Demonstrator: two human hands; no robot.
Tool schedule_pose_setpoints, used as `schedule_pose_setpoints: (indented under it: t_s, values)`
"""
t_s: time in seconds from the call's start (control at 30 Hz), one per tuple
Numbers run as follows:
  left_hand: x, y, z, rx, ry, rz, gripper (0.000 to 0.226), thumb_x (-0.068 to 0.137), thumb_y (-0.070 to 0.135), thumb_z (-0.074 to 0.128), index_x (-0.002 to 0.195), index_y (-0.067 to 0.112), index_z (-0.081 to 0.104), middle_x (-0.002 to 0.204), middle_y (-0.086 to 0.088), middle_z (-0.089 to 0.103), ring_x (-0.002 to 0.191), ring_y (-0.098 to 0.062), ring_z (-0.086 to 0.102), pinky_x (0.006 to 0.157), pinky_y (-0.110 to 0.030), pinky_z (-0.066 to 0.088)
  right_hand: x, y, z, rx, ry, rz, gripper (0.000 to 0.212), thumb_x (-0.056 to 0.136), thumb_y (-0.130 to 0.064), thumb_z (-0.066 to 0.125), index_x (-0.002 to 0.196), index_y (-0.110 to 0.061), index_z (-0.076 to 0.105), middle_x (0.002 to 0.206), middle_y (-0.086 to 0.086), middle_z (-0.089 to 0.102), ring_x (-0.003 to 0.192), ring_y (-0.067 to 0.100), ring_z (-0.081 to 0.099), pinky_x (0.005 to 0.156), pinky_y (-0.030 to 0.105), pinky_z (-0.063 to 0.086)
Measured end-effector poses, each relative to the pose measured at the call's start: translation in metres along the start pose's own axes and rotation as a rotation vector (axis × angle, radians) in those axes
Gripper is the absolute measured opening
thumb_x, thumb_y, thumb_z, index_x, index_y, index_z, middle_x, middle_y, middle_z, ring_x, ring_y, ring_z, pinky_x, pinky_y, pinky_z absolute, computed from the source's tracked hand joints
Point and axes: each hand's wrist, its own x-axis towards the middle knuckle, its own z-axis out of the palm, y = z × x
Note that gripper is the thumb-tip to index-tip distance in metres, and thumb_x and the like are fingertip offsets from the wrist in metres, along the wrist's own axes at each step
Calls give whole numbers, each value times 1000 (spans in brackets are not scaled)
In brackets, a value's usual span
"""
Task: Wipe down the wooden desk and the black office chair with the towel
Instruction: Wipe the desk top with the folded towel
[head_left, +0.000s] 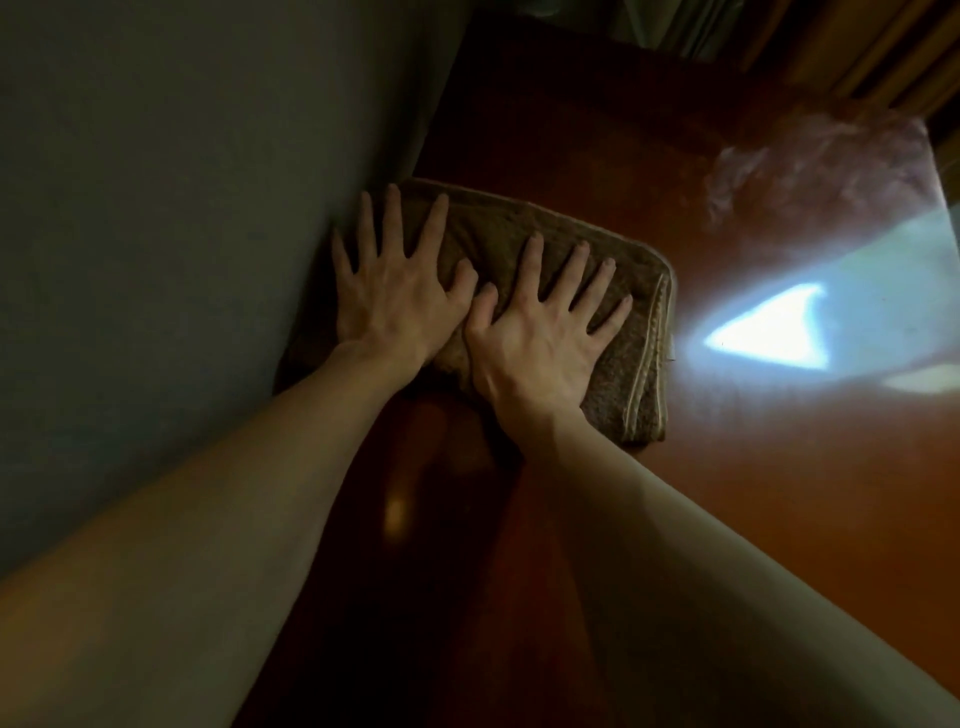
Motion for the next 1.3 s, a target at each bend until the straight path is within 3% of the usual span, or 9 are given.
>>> schedule_pose_setpoints:
  t_s: [0.5,1.3]
  values:
    - [88,19,3,17,-21,35,73,98,65,23,163,38,6,172,-10,-1,158,-33,-4,126,-58,2,85,-6,-3,6,6,8,71,100,-56,22,163,-27,6,169,18,-2,154,40,-14,119,65,-11]
    - [174,39,8,-8,-26,47,75,96,68,28,163,39,10,172,-10,1,158,-33,-4,124,-58,3,167,-11,0,11,36,30,70,101,-56,23,163,-26,11,169,18,2,154,41,-10,119,65,-12]
